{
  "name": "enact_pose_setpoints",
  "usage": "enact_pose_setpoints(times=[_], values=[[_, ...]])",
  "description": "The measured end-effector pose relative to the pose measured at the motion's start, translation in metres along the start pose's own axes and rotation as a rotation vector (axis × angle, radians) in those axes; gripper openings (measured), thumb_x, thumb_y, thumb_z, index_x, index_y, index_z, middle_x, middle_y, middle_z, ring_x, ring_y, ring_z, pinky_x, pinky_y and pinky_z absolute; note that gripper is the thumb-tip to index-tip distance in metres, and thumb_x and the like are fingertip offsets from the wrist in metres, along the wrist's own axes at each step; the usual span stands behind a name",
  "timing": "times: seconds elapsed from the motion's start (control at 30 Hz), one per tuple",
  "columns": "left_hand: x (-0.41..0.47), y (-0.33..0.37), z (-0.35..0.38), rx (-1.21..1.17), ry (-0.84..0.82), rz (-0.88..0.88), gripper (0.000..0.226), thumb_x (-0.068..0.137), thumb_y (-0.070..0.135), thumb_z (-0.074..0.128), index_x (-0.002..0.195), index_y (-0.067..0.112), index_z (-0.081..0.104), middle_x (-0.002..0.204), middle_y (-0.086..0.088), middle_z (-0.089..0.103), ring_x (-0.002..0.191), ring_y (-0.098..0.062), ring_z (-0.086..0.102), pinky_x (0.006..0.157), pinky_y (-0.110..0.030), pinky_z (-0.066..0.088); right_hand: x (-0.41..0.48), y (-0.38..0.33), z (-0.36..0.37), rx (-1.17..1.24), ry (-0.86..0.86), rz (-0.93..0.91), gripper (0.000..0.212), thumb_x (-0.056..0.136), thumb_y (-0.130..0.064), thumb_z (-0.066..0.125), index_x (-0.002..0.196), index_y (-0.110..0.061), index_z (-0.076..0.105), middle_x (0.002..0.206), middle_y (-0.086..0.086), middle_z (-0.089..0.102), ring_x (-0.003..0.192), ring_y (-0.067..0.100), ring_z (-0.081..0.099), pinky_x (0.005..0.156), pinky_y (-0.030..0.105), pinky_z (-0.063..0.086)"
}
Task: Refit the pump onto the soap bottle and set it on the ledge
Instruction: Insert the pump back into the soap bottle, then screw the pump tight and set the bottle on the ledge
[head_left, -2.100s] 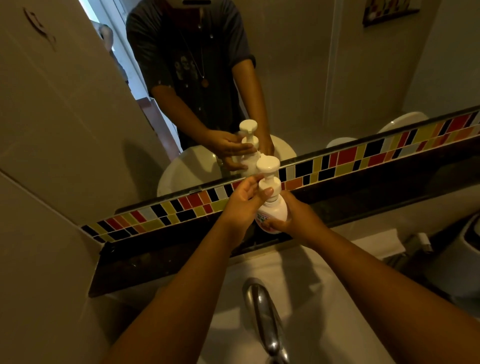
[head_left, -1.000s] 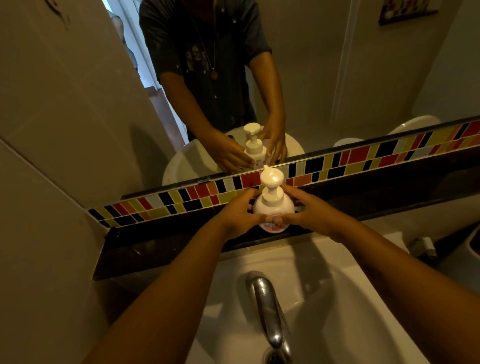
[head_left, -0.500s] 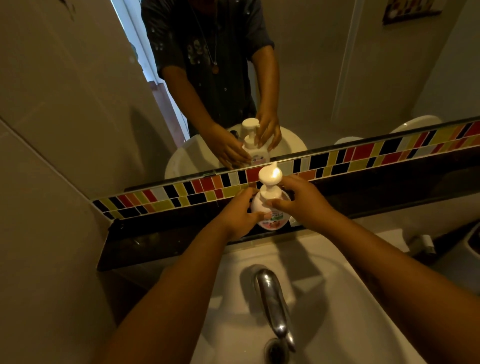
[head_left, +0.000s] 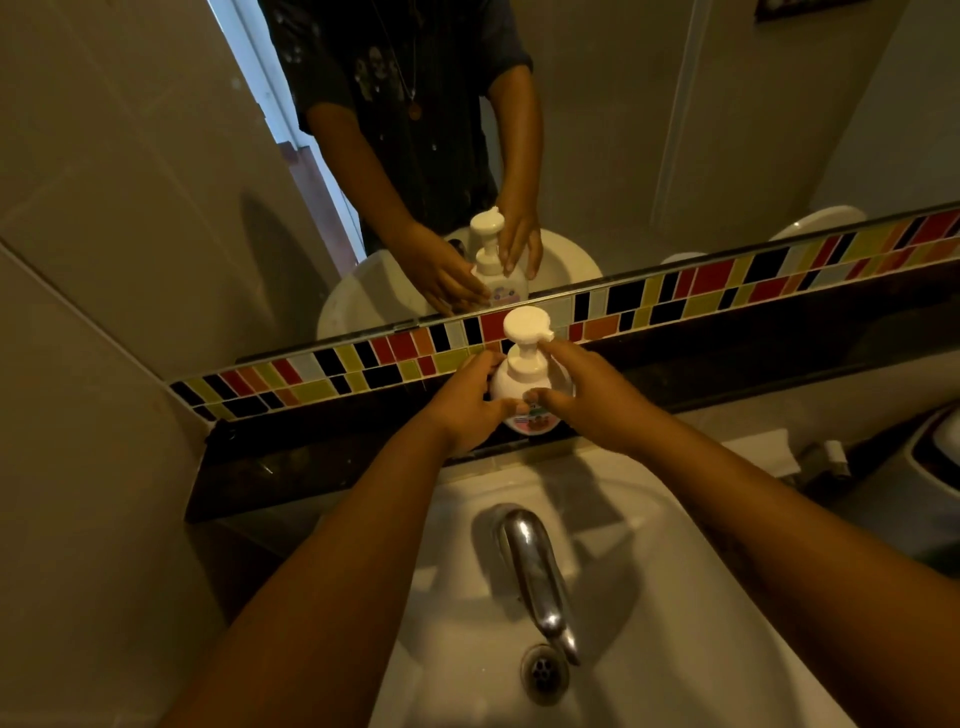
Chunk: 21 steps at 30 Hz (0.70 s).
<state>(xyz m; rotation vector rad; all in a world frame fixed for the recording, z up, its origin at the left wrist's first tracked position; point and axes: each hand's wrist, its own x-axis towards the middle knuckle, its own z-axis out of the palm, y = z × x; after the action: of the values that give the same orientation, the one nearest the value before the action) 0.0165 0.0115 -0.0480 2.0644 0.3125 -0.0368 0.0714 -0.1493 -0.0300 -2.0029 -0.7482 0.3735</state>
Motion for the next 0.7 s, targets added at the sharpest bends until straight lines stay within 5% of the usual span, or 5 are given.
enact_pose_setpoints(times=[0.23, 0.37, 0.47, 0.7], values=[[0.003, -0.001, 0.001, 0.026, -0.001, 0.001, 0.064, 0.081, 0.022, 0.074, 0.135, 0.027, 0.040, 0.143, -0.002, 0.044, 0.126, -0.024, 0.049, 0.102, -0.050, 0.045, -0.015, 0.020, -0.002, -0.142, 0.220, -0.044, 0.046, 0.078, -0.026, 0.069, 0.120, -0.023, 0.051, 0.127, 0.002, 0.052, 0.125, 0.022, 0.039, 0.098, 0.037, 0.039], [0.003, -0.002, 0.000, 0.030, 0.002, -0.006, 0.063, 0.081, 0.021, 0.073, 0.135, 0.027, 0.040, 0.143, -0.003, 0.045, 0.126, -0.024, 0.049, 0.102, -0.051, 0.045, 0.004, 0.010, -0.008, -0.069, 0.057, -0.038, 0.065, 0.077, -0.030, 0.070, 0.135, -0.031, 0.039, 0.142, 0.002, 0.043, 0.134, 0.023, 0.031, 0.103, 0.046, 0.033], [0.002, -0.001, 0.000, 0.029, 0.005, -0.004, 0.061, 0.082, 0.021, 0.072, 0.134, 0.026, 0.040, 0.141, -0.003, 0.047, 0.124, -0.024, 0.051, 0.100, -0.050, 0.047, 0.011, 0.004, -0.008, 0.007, -0.031, -0.045, 0.056, 0.082, -0.026, 0.066, 0.133, -0.027, 0.044, 0.137, 0.006, 0.050, 0.128, 0.026, 0.043, 0.101, 0.046, 0.042], [0.000, -0.005, 0.003, 0.056, 0.039, 0.058, 0.063, 0.079, 0.028, 0.074, 0.133, 0.025, 0.042, 0.140, -0.003, 0.046, 0.123, -0.023, 0.051, 0.101, -0.048, 0.047, -0.014, 0.017, 0.014, -0.045, 0.152, -0.076, 0.059, 0.083, -0.026, 0.064, 0.137, -0.024, 0.040, 0.140, 0.004, 0.047, 0.131, 0.023, 0.037, 0.104, 0.043, 0.036]])
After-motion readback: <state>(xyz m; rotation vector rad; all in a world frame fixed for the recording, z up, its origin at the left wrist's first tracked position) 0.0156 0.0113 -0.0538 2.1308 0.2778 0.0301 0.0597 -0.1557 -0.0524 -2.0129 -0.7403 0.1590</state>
